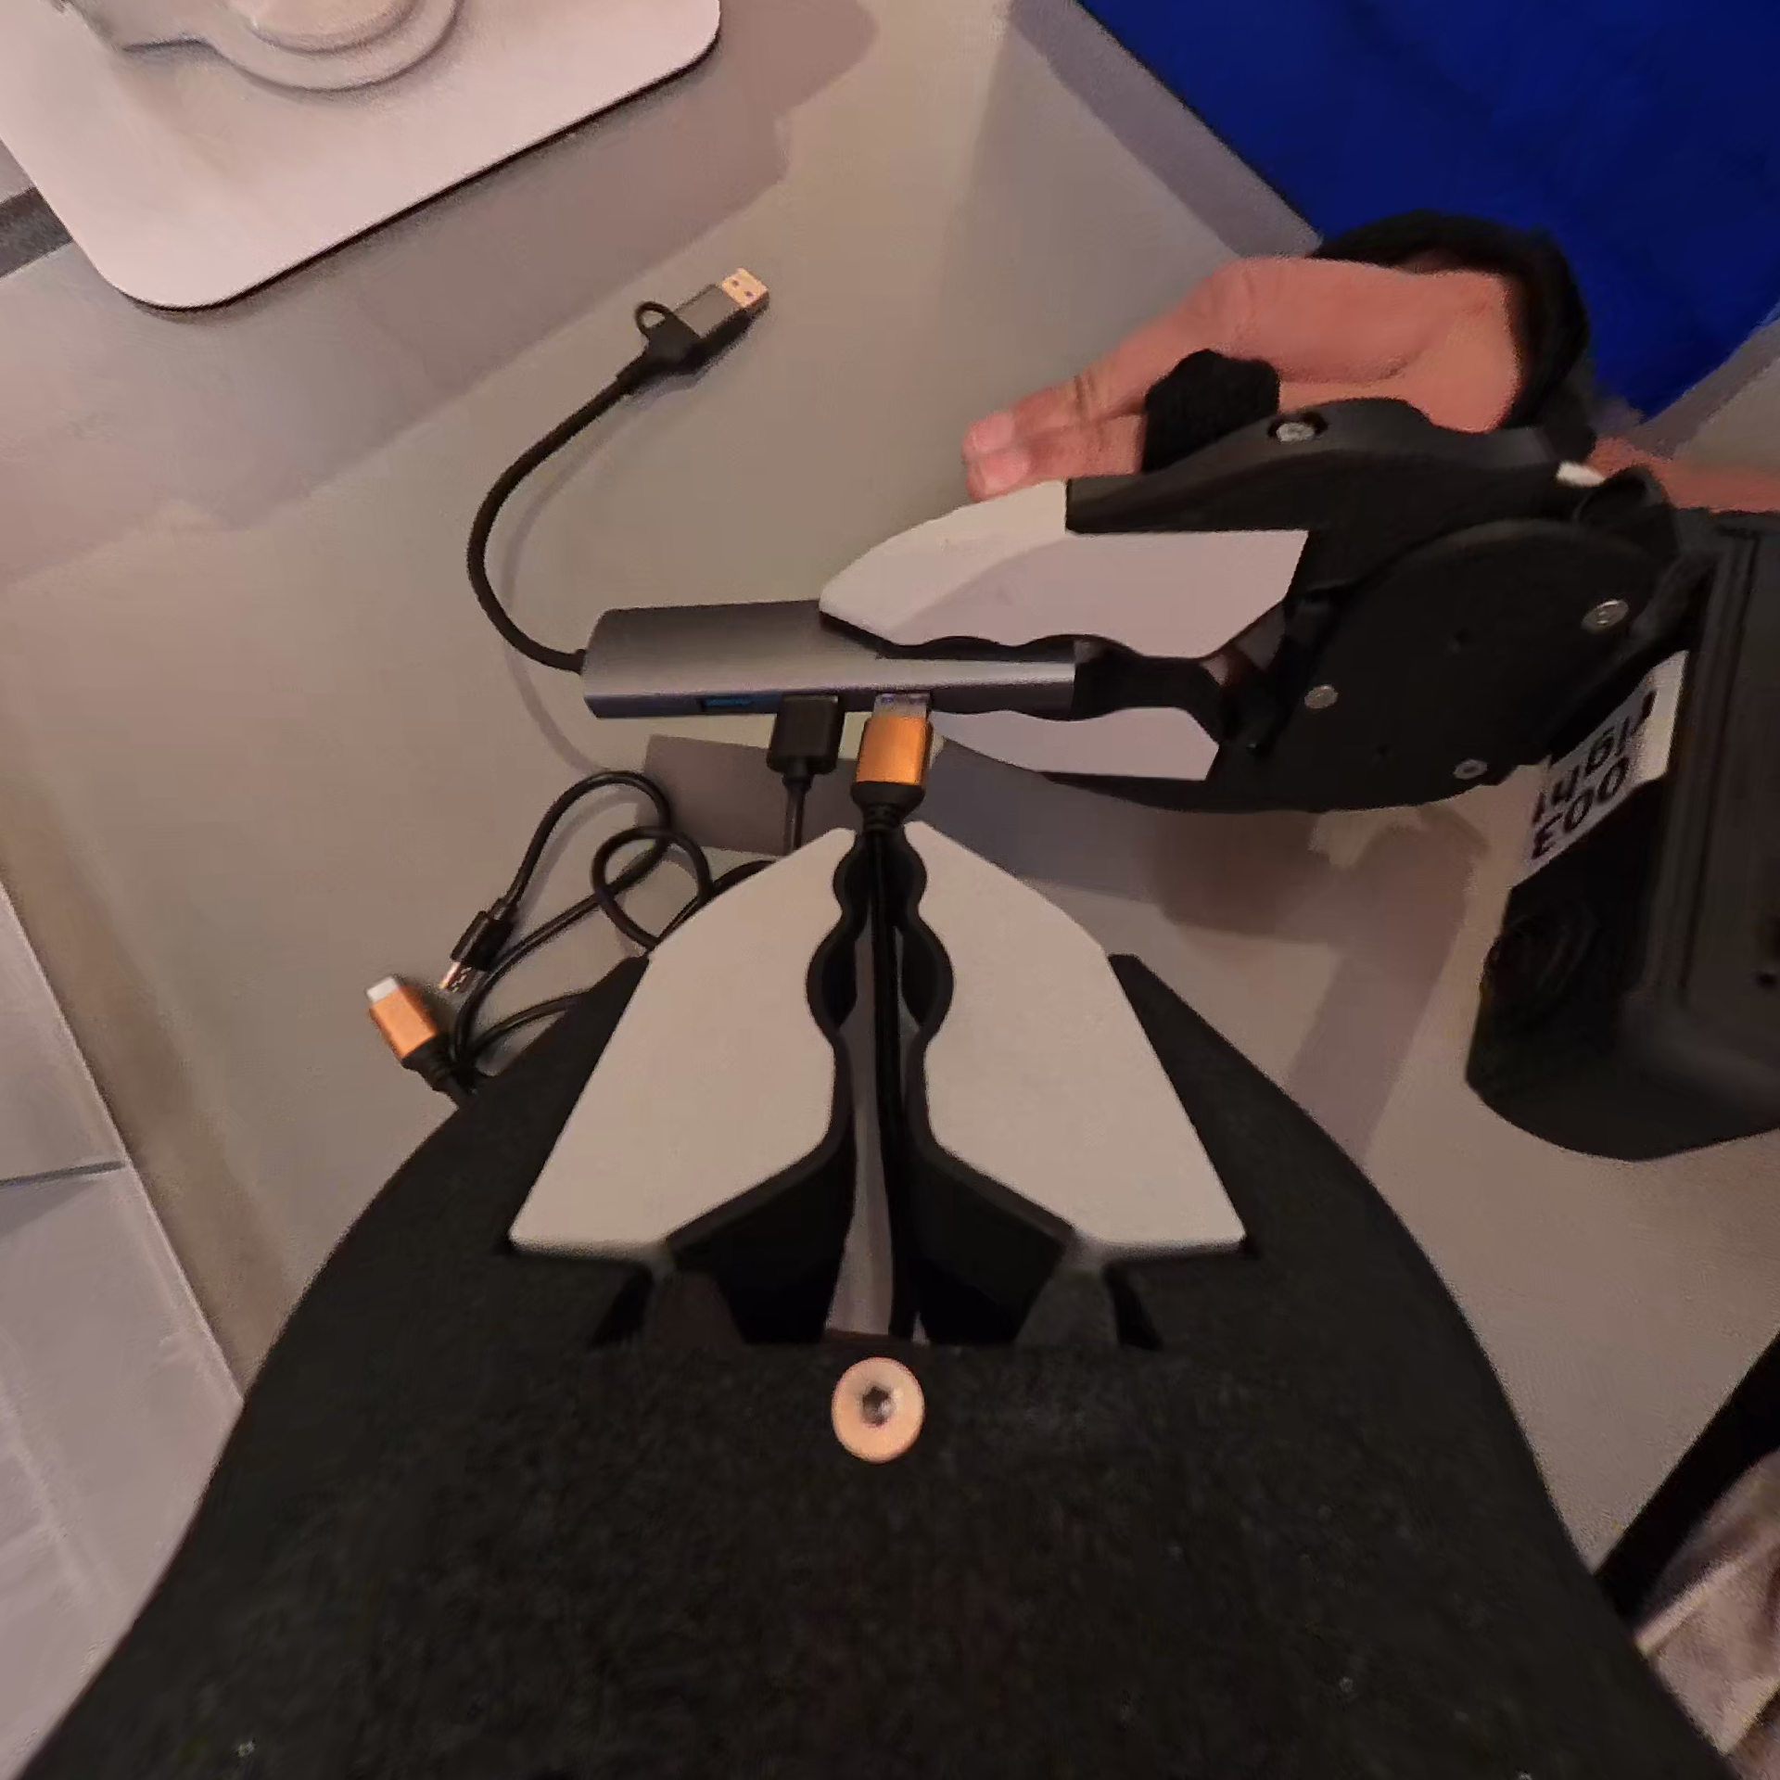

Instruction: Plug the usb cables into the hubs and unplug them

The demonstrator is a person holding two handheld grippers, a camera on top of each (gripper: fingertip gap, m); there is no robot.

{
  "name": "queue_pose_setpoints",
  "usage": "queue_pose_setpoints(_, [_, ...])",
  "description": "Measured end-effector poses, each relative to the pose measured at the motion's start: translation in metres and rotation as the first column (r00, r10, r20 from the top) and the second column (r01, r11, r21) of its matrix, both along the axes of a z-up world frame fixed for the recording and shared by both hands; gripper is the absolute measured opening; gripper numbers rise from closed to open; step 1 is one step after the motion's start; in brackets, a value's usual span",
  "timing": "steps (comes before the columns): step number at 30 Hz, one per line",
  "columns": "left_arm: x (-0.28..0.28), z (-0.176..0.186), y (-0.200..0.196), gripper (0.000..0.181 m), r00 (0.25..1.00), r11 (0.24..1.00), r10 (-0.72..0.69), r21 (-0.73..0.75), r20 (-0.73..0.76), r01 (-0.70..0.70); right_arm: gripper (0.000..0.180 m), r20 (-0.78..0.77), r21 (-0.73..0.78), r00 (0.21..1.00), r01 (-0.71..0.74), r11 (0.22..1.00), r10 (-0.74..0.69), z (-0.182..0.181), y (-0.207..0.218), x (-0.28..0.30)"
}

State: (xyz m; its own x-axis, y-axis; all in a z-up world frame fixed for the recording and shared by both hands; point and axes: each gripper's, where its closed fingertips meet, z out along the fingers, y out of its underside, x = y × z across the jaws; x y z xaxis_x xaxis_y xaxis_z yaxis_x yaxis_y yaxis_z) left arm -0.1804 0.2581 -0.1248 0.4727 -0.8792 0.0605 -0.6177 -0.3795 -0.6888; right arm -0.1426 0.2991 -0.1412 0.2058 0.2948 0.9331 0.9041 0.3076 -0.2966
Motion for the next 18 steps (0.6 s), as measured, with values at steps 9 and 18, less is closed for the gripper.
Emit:
queue_pose_setpoints(9, [0.003, 0.004, 0.005, 0.002, 0.997, 0.999, 0.023, 0.034, 0.08, -0.026, 0.017, 0.011, 0.003, 1.0, 0.023, 1.0, -0.023, 0.0, 0.002, 0.002])
queue_pose_setpoints(18, [0.007, 0.006, 0.006, 0.002, 0.994, 0.993, 0.021, 0.11, 0.104, -0.032, 0.017, -0.05, -0.053, 0.998, 0.03, 0.998, -0.032, -0.003, 0.004, 0.004])
